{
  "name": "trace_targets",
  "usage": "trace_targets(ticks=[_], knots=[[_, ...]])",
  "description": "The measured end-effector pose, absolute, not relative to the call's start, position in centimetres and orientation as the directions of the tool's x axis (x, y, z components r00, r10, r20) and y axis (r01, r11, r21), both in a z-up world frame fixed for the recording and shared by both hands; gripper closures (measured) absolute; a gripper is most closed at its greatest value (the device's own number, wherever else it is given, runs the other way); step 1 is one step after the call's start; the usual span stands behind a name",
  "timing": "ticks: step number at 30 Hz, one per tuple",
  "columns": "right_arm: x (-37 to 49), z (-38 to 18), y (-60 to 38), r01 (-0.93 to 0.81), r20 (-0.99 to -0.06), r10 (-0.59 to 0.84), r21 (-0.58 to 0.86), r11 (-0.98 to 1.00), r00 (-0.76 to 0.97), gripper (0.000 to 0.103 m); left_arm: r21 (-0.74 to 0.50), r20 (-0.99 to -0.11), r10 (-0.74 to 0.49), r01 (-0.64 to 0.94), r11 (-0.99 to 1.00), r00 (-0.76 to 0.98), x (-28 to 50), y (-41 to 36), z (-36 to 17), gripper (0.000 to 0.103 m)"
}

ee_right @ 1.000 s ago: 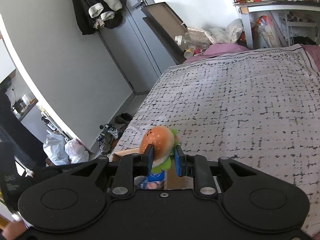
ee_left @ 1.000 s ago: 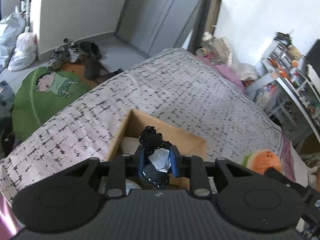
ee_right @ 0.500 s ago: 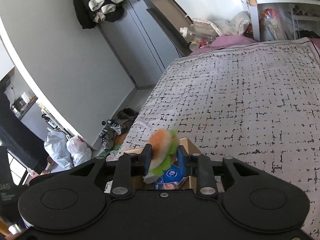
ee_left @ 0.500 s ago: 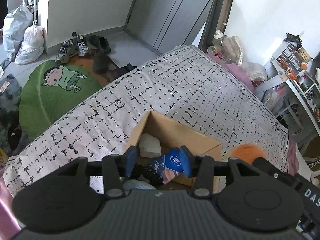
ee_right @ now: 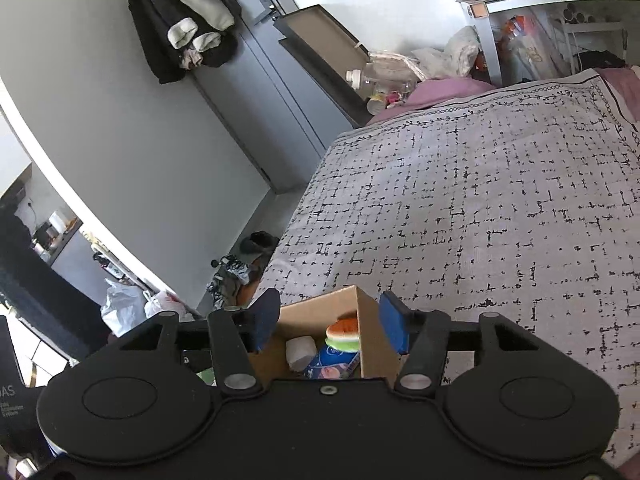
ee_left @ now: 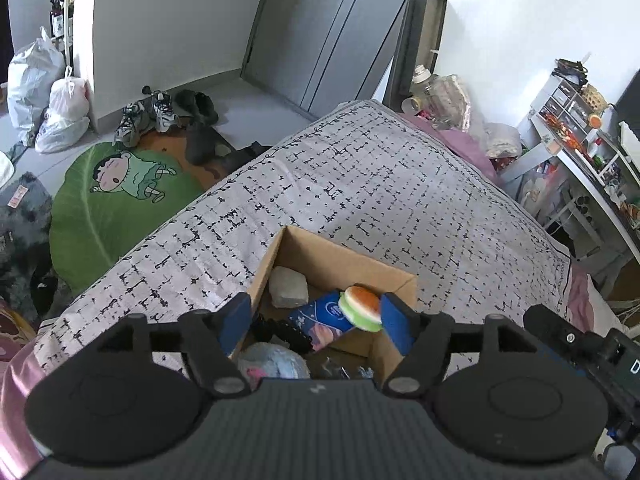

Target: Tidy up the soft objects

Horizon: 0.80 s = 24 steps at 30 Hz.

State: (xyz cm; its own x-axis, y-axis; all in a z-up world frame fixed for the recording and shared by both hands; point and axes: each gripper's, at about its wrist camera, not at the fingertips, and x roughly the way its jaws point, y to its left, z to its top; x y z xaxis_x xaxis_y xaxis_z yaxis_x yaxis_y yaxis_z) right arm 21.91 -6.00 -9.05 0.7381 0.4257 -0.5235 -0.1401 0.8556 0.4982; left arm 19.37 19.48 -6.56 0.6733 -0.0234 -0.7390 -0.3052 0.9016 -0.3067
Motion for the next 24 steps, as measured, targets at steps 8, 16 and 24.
trace_targets(ticks=[8, 16, 24], knots=[[20.1, -7.0, -8.0, -0.180, -0.501, 0.448, 0.495, 0.850, 0.740, 0.023, -0.281, -0.727, -0.013, -0.281, 0.918, 0.687, 17.3, 17.5, -4.5, 0.019], [18.4, -5.9, -10.3, -0.212, -0.504, 0.458, 0.471, 0.856, 0.732, 0.009, -0.240, -0.736, 0.008, -0.271, 0.932, 0.677, 15.1, 15.5, -3.3, 0.015], [16.8, -5.1, -12.7, -0.226, -0.534, 0.439, 0.418, 0.880, 0.722, 0.000, -0.188, -0.735, 0.031, -0.247, 0.951, 0.677, 12.8, 13.2, -1.8, 0.010]])
